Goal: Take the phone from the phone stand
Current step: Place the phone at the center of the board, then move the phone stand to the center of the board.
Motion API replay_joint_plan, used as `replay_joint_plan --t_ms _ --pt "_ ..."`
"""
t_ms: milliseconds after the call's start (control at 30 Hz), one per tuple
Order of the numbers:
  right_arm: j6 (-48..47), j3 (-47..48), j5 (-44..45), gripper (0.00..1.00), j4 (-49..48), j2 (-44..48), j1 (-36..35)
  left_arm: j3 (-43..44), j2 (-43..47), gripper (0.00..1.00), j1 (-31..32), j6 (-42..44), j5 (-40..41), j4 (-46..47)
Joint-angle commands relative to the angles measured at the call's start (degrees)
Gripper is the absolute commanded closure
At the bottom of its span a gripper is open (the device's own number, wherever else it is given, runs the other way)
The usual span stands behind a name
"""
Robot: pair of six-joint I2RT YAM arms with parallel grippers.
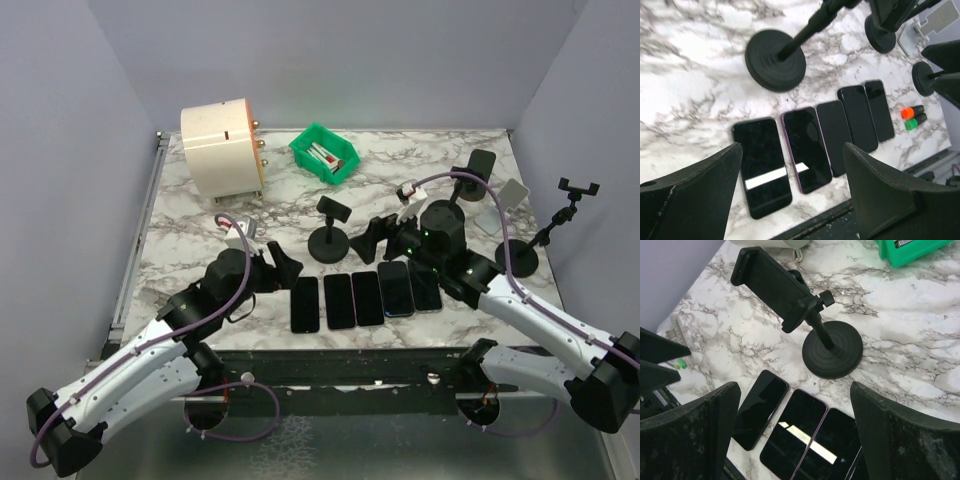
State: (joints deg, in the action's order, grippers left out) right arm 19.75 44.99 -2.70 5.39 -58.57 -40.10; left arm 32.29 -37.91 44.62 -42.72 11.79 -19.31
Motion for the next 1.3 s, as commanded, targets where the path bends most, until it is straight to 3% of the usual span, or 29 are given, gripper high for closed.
replay_joint_plan --t_ms 0,200,333,533,700,1067,1267 --pt "-5.1 -6.18 2.2 0.05 -17.37 0.04 -1.03 4.07 1.3 0.17 -0.32 10.57 7.2 -5.19" --pt "-4.39 -5.69 0.57 0.04 -24.64 -2.38 -1.39 3.85 4.87 0.15 -0.32 16.66 13.34 -5.17" --pt "-3.57 1.62 1.76 0.01 -20.24 -7.87 -1.43 2.34 6.75 0.15 -0.32 17.49 15.14 -4.4" --pt "5.48 8.41 6.35 0.02 -12.63 -15.16 -1.3 1.77 8.11 0.14 -0.32 17.29 14.4 -4.39" --pt "12.03 7.32 6.28 0.1 -14.18 -15.88 -1.3 1.58 8.7 0.14 -0.32 17.23 14.4 -4.43" --pt "15.12 7.25 8.41 0.44 -9.74 -16.68 -1.3 1.54 8.73 0.14 -0.32 17.23 14.14 -4.61" --pt "15.3 7.29 8.85 0.48 -9.87 -17.66 -1.3 1.42 8.9 0.14 -0.32 17.1 13.97 -4.6"
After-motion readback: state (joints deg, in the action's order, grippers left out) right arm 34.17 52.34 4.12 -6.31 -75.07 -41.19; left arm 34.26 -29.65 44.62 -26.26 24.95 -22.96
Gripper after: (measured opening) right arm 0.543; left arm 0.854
